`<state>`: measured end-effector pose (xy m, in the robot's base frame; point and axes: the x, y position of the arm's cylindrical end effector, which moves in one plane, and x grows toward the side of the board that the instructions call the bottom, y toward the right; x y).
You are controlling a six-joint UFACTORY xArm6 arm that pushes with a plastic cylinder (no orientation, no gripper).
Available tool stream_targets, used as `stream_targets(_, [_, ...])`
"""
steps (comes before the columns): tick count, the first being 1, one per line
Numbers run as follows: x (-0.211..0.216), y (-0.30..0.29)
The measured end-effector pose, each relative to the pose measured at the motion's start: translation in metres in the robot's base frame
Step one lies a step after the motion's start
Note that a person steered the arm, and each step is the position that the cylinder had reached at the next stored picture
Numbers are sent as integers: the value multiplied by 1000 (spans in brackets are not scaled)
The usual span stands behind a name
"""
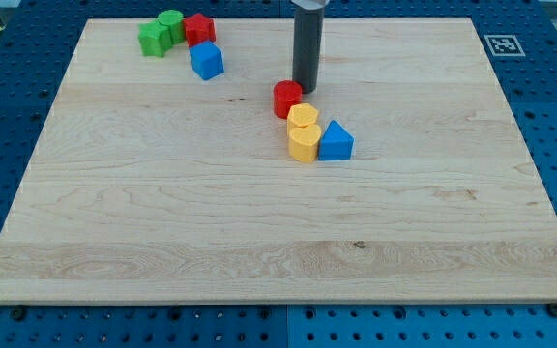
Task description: Slide the blue cube right and down a bit
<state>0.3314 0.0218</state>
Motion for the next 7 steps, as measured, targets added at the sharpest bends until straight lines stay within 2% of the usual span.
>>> stream_targets(3, [4,-138])
stream_targets(4, [-9,-187])
stream_targets(5, [-41,-194])
stream_targets(6, [-49,-146])
stream_targets(7, [-49,-53])
